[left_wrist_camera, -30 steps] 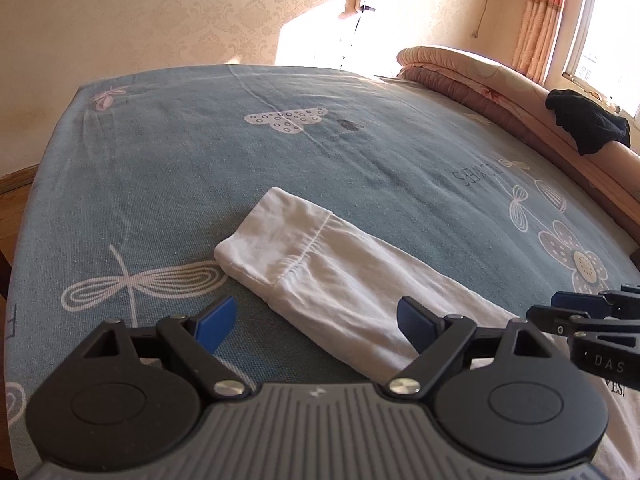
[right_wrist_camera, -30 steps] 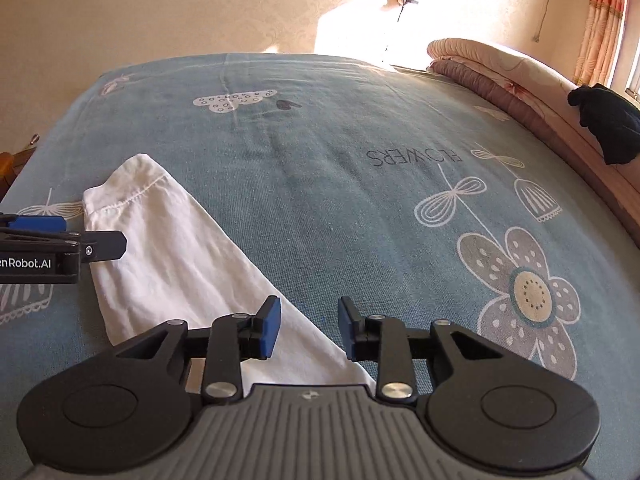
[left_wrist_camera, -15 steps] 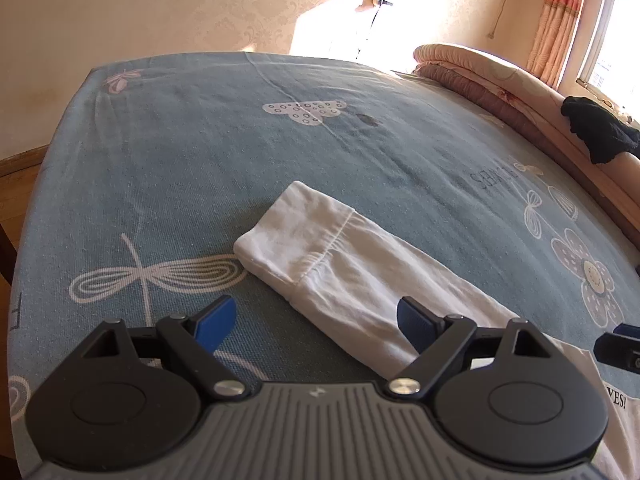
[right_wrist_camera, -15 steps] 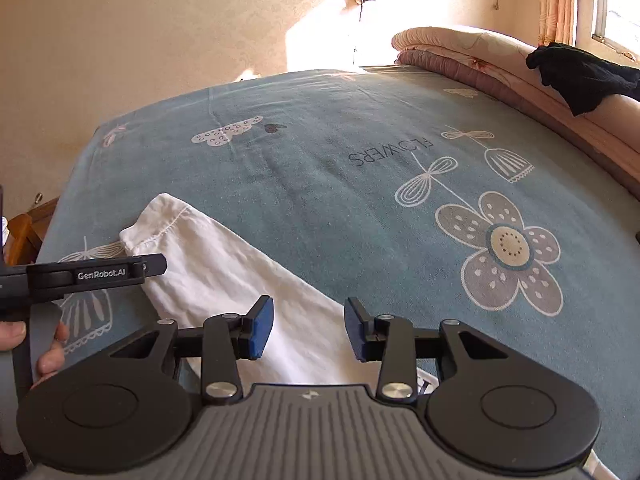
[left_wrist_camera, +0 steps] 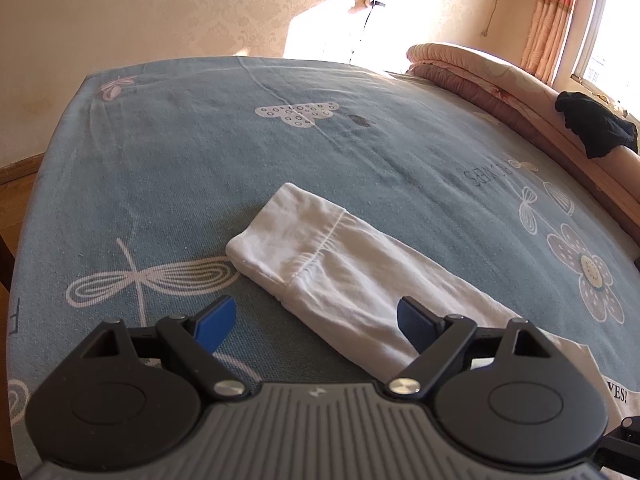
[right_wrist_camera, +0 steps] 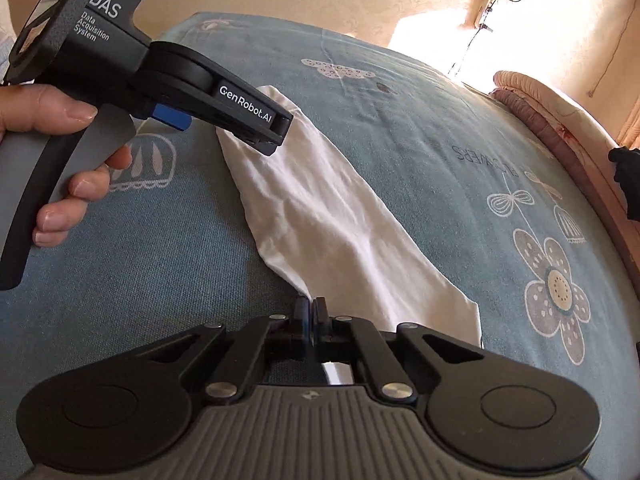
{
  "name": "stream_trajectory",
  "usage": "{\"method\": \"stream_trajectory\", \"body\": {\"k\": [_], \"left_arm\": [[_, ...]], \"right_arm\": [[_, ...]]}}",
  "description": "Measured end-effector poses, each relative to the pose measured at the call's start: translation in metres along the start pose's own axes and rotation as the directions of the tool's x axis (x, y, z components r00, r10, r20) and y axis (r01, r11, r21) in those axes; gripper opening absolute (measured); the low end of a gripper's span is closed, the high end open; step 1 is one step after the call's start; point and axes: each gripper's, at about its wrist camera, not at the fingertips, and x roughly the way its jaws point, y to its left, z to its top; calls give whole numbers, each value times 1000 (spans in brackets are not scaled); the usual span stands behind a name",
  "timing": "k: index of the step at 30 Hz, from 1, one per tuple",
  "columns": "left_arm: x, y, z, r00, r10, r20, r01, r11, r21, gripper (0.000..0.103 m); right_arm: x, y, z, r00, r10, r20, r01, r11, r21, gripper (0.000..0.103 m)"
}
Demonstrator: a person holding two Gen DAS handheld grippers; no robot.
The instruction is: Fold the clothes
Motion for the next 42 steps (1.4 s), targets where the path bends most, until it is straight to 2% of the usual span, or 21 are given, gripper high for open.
{"method": "stream_trajectory", "body": {"k": [3,5,6,8,9,12,14,18,20,24,26,29,32,34,35,39,42], "left_arm": [[-1,0,0,1000,-5,5,5,1000,-2,88],[-2,1,0,1000,-8,7,8,1000,-3,88],[-2,0,0,1000,-8,5,8,1000,-2,88],[-1,0,0,1000,-5,0,5,1000,0,88],[-1,0,-1,1000,-5,-2,5,1000,-1,88],[0,0,-1,1000,-9,-4,9,1000,-4,88],[-1,0,-1,1000,-10,-3,10,1000,-3,88],[0,-3,-2,1000,-10,-7,10,1000,13,88],[1,-5,-3,1000,-10,-10,10,1000,24,88],[3,-6,-3,1000,-5,-14,5,1000,29,88],[2,-7,-4,1000,-4,-13,5,1000,31,88],[1,-9,-4,1000,-6,-12,6,999,38,88],[1,-9,-4,1000,2,-10,-1,999,44,88],[1,-8,-4,1000,21,-9,-21,999,40,88],[1,-6,-3,999,38,-7,-37,999,34,88],[1,13,4,992,123,-1,-123,992,-25,88],[1,33,11,984,178,-7,-177,980,-88,88]], "right_arm": [[-5,-13,-2,993,112,30,-114,987,116,5],[-7,-24,-6,976,214,49,-220,952,215,5],[-10,-26,-7,974,218,58,-226,946,232,13],[-22,-30,-6,980,174,94,-192,952,238,20],[-29,-35,-6,983,148,110,-171,954,246,20],[-43,-60,-10,995,-7,97,-23,952,304,20],[-47,-81,-17,992,-109,71,76,931,357,20],[-33,-127,-31,970,-244,4,218,876,431,22],[-23,-139,-37,967,-252,-36,244,876,416,25],[-11,-144,-52,972,-224,-64,232,905,356,44],[-11,-142,-56,975,-214,-63,223,910,350,44],[-9,-137,-60,967,-241,-82,254,901,351,44],[-21,-131,-56,960,-276,-46,271,877,397,44],[-30,-123,-51,957,-288,-19,271,876,398,46],[-34,-117,-48,959,-284,-7,264,881,392,49],[-43,-94,-37,976,-214,41,183,907,378,50],[-41,-64,-23,982,-159,98,125,949,288,50]]}}
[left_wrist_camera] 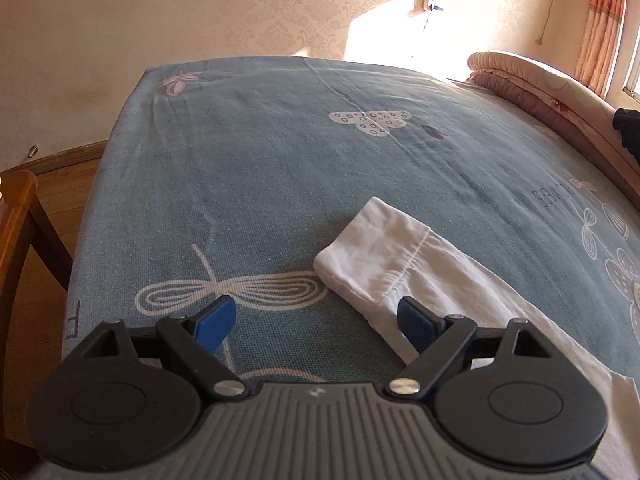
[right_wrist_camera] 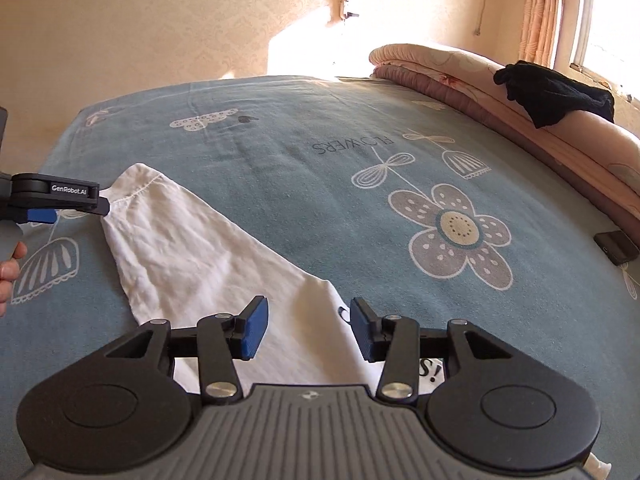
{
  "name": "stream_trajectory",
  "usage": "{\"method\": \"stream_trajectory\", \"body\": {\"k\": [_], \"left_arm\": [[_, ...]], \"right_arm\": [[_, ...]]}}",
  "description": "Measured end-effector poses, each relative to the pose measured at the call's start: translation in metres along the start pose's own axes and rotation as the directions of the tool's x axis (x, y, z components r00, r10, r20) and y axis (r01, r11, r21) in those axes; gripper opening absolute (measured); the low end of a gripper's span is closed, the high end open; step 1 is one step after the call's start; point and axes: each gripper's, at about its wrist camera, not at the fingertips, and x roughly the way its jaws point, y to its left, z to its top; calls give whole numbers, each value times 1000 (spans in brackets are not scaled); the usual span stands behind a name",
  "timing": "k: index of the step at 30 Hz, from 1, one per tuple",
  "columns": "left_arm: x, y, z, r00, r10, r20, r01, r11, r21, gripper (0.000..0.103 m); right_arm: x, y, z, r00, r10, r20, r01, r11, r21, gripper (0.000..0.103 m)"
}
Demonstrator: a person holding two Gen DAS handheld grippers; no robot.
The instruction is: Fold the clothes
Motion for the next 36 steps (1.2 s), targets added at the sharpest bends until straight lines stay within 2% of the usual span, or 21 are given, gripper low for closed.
{"method": "stream_trajectory", "body": {"k": [3,5,7,10,13,17,23,26,28,33,36], "left_arm": [[-2,13,4,1000,10,11,-10,999,-54,88],[-5,17,6,1000,8,24,-6,997,-73,88],[-9,21,7,999,1,41,2,996,-86,88],[-12,32,11,998,9,57,-1,992,-129,88],[-12,47,15,997,26,69,-13,982,-188,88],[-12,62,16,997,25,76,-4,965,-263,88],[-13,63,16,997,-8,79,28,964,-264,89],[-13,65,17,996,-11,87,35,960,-278,89],[-14,68,17,996,-5,94,33,954,-299,89],[-16,68,17,994,21,109,13,954,-298,89],[-17,65,17,994,8,109,23,959,-284,89]], "right_arm": [[8,42,7,996,84,14,-82,988,-132,50],[19,73,12,991,130,3,-126,966,-227,49],[33,100,17,988,153,-9,-149,940,-308,49],[55,134,25,984,177,-5,-164,902,-399,41],[73,154,33,982,188,9,-165,882,-441,40],[90,162,43,980,195,30,-165,895,-414,38],[104,174,48,982,172,78,-128,909,-398,37],[107,184,49,987,135,86,-90,912,-400,11],[107,189,48,988,120,92,-73,911,-405,9],[101,182,49,979,181,96,-136,923,-361,9],[98,177,48,966,241,91,-196,917,-348,9]]}}
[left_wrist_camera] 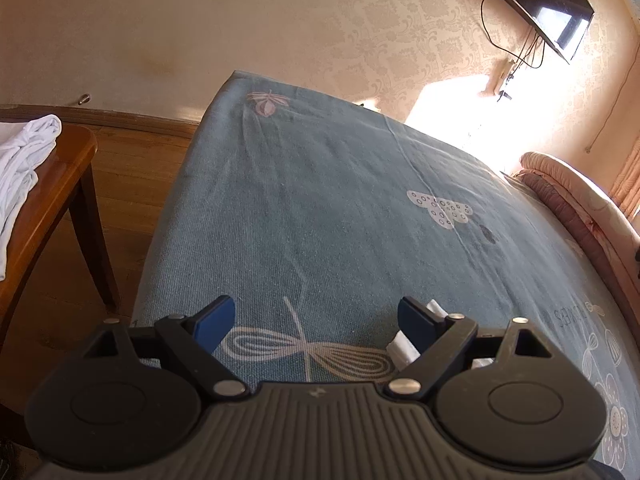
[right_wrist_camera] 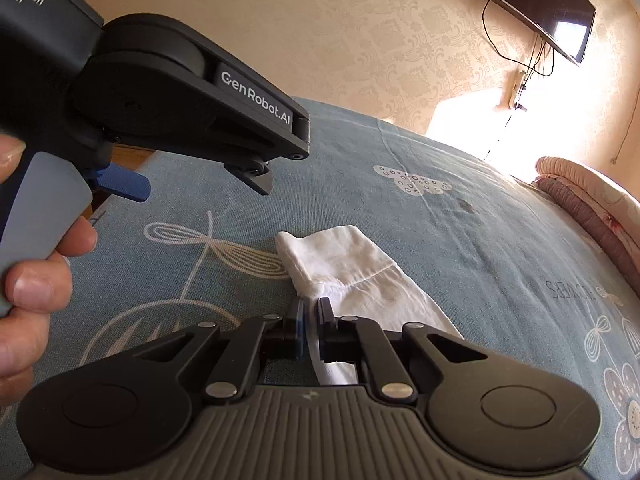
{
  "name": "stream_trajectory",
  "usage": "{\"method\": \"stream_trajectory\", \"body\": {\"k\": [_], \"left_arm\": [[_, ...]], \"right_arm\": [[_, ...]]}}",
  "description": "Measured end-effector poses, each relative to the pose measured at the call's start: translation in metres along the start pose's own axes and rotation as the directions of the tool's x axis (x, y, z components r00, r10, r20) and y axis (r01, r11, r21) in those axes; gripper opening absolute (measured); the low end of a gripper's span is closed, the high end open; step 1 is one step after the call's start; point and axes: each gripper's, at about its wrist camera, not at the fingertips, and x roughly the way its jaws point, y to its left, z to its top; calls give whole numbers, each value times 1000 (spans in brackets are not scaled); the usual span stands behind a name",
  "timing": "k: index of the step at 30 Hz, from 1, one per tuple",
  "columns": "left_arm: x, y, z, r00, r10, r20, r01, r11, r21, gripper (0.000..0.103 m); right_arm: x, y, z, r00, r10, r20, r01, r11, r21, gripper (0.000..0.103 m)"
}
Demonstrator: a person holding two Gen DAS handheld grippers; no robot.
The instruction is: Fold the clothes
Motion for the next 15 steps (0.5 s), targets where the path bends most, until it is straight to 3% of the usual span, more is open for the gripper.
{"method": "stream_trajectory", "body": {"k": [4,8,12,15], "left_arm": [[-1,-4,-1,1000,11,9,-12,1000,24,89],[-1,-9,-4,1000,-17,-5,17,999,44,89],[-2,-29,-12,985,-155,-73,165,976,142,89],[-1,-58,-30,946,-268,-182,309,913,265,89]], "right_arm": [[0,-7,0,1000,20,-11,-19,999,44,14],[-34,-34,6,1000,-1,5,1,993,118,26],[-88,-84,0,990,-127,-60,135,977,163,34],[-132,-134,-27,959,-227,-167,267,923,276,41]]}}
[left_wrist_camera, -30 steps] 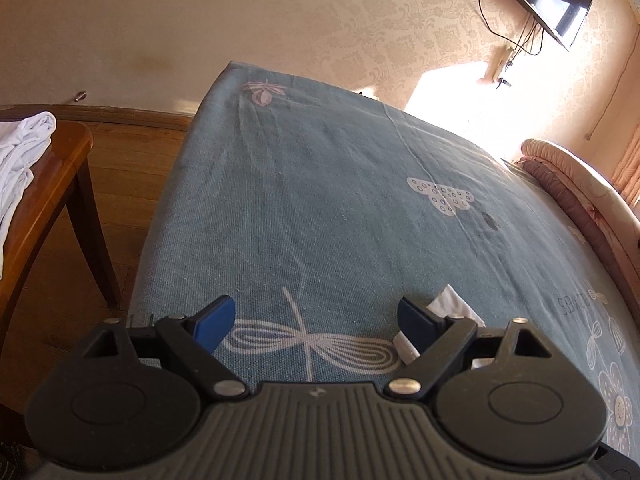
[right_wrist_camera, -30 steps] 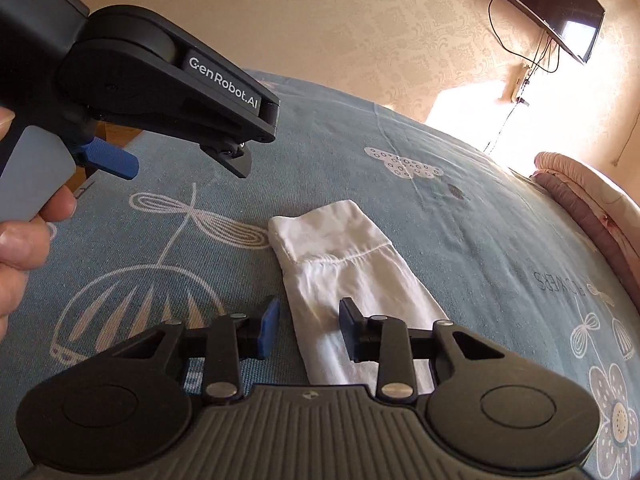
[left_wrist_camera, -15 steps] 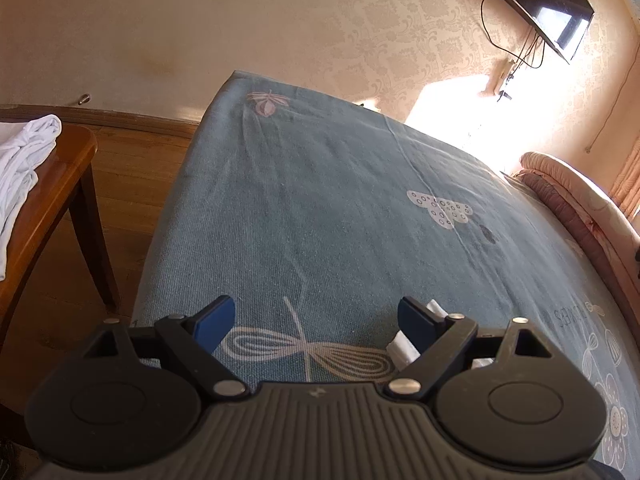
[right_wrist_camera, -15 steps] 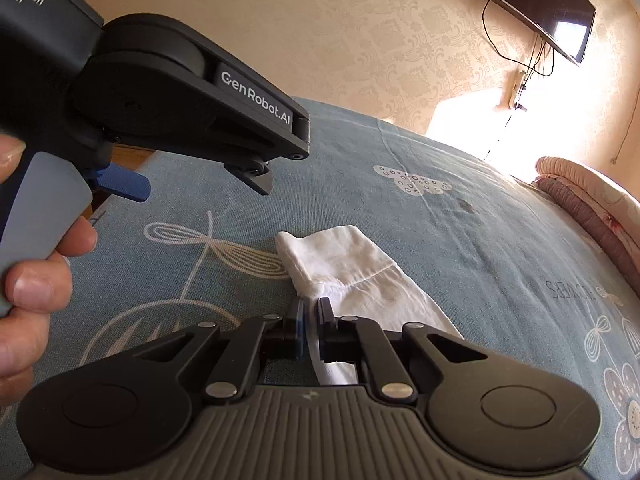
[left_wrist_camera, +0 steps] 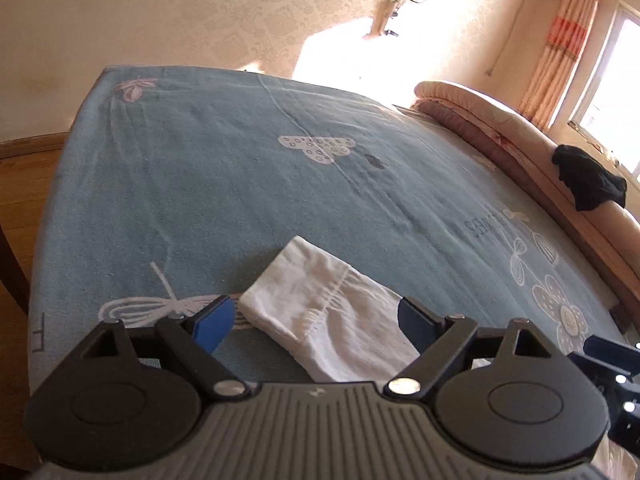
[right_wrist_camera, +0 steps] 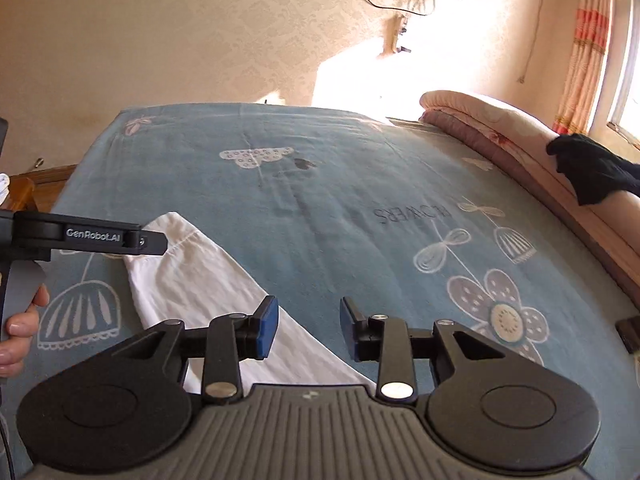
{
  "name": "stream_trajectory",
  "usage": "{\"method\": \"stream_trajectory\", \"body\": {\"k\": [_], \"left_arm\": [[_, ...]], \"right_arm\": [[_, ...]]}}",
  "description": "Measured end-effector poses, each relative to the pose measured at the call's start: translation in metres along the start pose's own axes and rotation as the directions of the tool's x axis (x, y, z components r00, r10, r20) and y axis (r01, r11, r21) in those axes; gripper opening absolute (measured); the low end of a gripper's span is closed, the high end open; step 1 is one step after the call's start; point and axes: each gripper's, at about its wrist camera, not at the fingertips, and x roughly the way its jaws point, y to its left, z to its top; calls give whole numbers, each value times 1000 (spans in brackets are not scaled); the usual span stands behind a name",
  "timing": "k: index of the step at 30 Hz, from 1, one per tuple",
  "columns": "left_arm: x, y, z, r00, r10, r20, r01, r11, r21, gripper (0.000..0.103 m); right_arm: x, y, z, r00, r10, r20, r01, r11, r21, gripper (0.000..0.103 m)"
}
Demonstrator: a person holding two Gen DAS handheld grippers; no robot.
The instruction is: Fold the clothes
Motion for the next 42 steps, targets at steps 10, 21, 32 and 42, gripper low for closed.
{"method": "stream_trajectory", "body": {"k": [10,21,32,42], "left_arm": [[26,-65,-35,989,-50,-140,88,958,275,89],[21,-55,-29,995,100,-32,-87,958,272,89],[23,-43,-22,989,148,3,-145,966,215,93],[19,-29,-18,963,261,72,-268,955,124,93]], "right_arm": [[1,-69,-87,984,-97,-152,136,953,271,41],[40,-89,-65,979,-159,-124,193,922,337,50],[-11,-114,-114,974,-127,-188,203,856,475,64],[17,-105,-94,968,-202,-150,248,864,439,80]]}}
